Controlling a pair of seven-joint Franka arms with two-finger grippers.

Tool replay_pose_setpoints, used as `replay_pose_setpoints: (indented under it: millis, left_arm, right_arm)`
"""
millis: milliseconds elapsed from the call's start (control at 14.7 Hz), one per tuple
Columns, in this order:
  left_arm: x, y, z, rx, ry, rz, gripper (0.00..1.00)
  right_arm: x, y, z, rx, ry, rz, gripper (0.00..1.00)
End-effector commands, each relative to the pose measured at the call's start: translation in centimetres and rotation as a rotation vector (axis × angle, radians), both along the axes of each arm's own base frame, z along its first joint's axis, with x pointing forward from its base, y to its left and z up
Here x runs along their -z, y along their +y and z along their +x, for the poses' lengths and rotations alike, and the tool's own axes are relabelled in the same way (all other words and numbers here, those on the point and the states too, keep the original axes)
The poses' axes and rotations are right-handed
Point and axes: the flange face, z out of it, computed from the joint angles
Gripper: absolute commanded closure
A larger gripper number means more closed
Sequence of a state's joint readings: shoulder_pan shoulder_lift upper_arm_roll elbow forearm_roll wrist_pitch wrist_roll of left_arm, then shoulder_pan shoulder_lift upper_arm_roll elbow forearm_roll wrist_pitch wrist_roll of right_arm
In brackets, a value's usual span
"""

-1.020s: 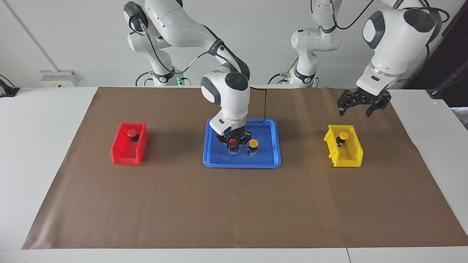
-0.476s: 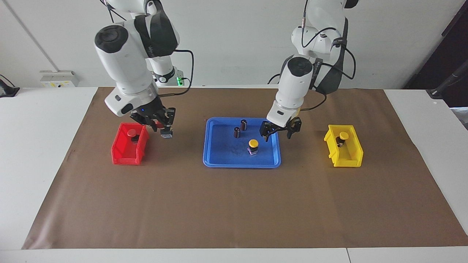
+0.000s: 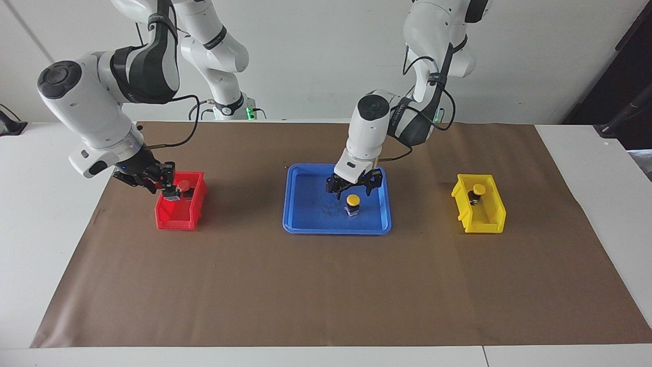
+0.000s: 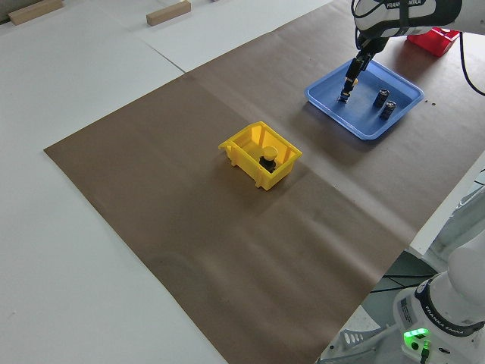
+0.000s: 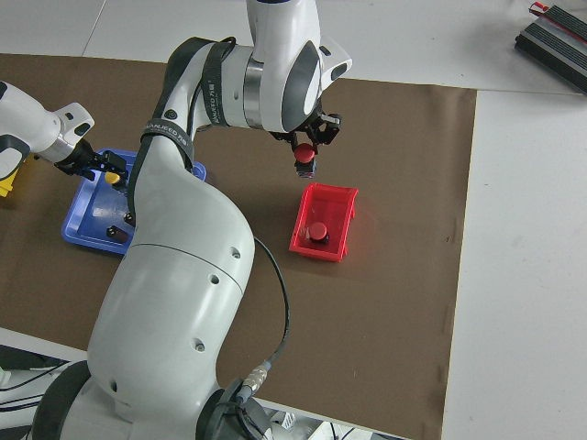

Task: Sort red and yellow buttons by color
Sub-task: 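Carry the red button to the red bin while the left gripper reaches the yellow button, then grasp the yellow button with the left gripper while the right gripper releases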

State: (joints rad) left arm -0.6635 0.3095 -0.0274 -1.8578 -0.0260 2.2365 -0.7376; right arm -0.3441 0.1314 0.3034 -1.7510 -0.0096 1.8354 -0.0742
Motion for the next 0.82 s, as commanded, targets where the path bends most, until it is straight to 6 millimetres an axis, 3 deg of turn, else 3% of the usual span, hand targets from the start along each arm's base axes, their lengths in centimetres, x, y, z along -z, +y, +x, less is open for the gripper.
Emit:
replay_pose_setpoints:
  millis: [0, 136, 204, 272, 340, 544, 680, 748]
  left_arm:
    - [0.3, -0.4, 0.5, -0.022, -0.003, -0.017, 0.06]
    - [0.8, 0.1, 0.7, -0.028, 0.006, -0.009, 0.1]
    - [1.0, 0.3, 0.8, -0.032, 0.013, -0.003, 0.22]
    - [1.1, 0.5, 0.8, -0.049, 0.023, 0.002, 0.73]
    - [1.2, 0.5, 0.7, -0.09, 0.027, 0.002, 0.98]
    - [0.4, 0.9, 1.4, -0.122, 0.03, 0.005, 0.99]
    - [-2.5, 1.1, 2.4, -0.126, 0.059, 0.029, 0.99]
    - [-4.6, 2.5, 3.4, -0.144, 0.075, 0.045, 0.99]
  right_arm:
    - [1.2, -0.1, -2.8, -0.059, -0.027, -0.015, 0.87]
    - [2.1, -1.4, -3.2, -0.073, -0.034, -0.02, 0.87]
    - [2.3, -1.4, -3.2, -0.079, -0.045, -0.023, 0.87]
    - [2.7, -1.5, -3.3, -0.078, -0.05, -0.026, 0.87]
    - [3.0, -1.6, -3.3, -0.077, -0.051, -0.025, 0.87]
    - [4.5, -1.7, -2.9, -0.076, -0.087, -0.025, 0.87]
    - [5.7, -1.9, -3.0, -0.073, -0.092, -0.024, 0.87]
    - [6.3, -2.5, -2.8, -0.066, -0.09, -0.022, 0.87]
